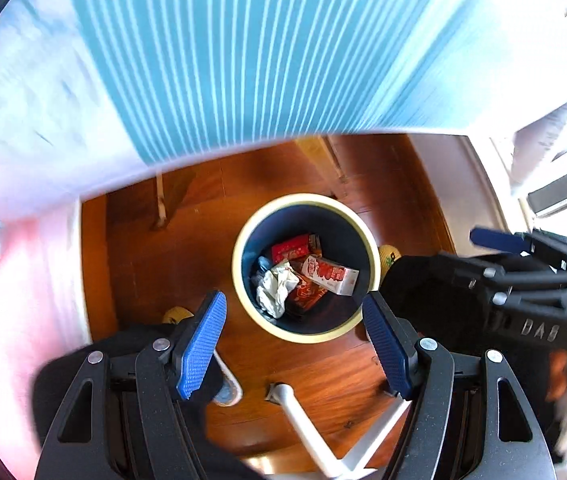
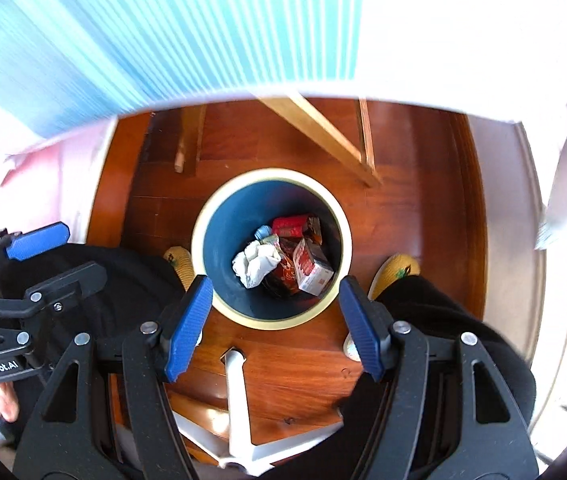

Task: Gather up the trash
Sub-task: 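Raise both tools back over the table toward the remaining trash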

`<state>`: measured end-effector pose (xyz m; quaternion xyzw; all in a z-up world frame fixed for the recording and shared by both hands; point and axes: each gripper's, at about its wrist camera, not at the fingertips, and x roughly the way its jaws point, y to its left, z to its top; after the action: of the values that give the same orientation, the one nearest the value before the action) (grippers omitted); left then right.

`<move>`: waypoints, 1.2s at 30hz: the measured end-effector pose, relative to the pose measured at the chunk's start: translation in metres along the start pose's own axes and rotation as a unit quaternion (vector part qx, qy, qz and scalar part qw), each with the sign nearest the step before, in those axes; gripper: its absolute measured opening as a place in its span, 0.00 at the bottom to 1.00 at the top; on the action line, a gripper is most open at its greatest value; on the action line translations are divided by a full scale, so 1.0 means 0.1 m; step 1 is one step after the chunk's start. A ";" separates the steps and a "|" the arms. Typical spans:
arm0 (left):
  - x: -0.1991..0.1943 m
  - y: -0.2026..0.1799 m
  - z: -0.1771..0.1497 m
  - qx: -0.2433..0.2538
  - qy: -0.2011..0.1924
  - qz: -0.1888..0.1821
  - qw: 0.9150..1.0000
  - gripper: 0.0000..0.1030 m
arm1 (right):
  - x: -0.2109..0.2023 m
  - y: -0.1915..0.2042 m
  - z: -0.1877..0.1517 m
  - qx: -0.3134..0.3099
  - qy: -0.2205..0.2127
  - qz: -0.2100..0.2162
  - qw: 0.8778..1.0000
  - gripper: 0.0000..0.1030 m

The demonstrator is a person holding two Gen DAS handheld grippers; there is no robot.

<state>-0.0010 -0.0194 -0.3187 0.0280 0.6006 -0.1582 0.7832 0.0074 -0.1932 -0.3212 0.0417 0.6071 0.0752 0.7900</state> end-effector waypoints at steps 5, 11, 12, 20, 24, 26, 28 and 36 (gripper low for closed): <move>-0.67 0.00 0.09 0.025 -0.031 -0.002 0.999 0.70 | -0.62 0.17 0.12 -0.040 -0.032 0.006 0.999 0.61; -1.49 0.12 0.43 0.023 -0.076 -0.007 0.997 0.70 | -1.37 0.41 0.35 -0.096 -0.073 0.019 0.992 0.61; -1.62 0.15 0.50 0.021 -0.085 -0.005 0.996 0.70 | -1.50 0.45 0.41 -0.103 -0.082 0.023 0.991 0.61; -2.35 0.49 1.20 0.001 -0.145 0.035 0.989 0.70 | -2.18 0.65 1.14 -0.118 -0.149 0.039 0.981 0.61; -2.52 0.69 1.59 -0.010 -0.152 0.048 0.987 0.70 | -2.30 0.75 1.68 -0.121 -0.166 0.043 0.978 0.61; -2.56 0.78 1.79 -0.012 -0.156 0.060 0.986 0.70 | -2.32 0.79 1.97 -0.121 -0.170 0.045 0.977 0.61; -2.58 0.87 2.00 -0.014 -0.160 0.069 0.985 0.70 | -2.28 0.83 2.26 -0.120 -0.172 0.048 0.977 0.61; -2.12 1.31 2.92 -0.063 -0.144 0.063 0.985 0.70 | -1.75 0.92 3.39 -0.101 -0.165 0.053 0.980 0.61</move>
<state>0.2595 0.0820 -0.0553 -0.0069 0.4871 -0.0722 0.8703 0.2845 -0.1236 -0.0521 0.0052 0.4550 0.1701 0.8741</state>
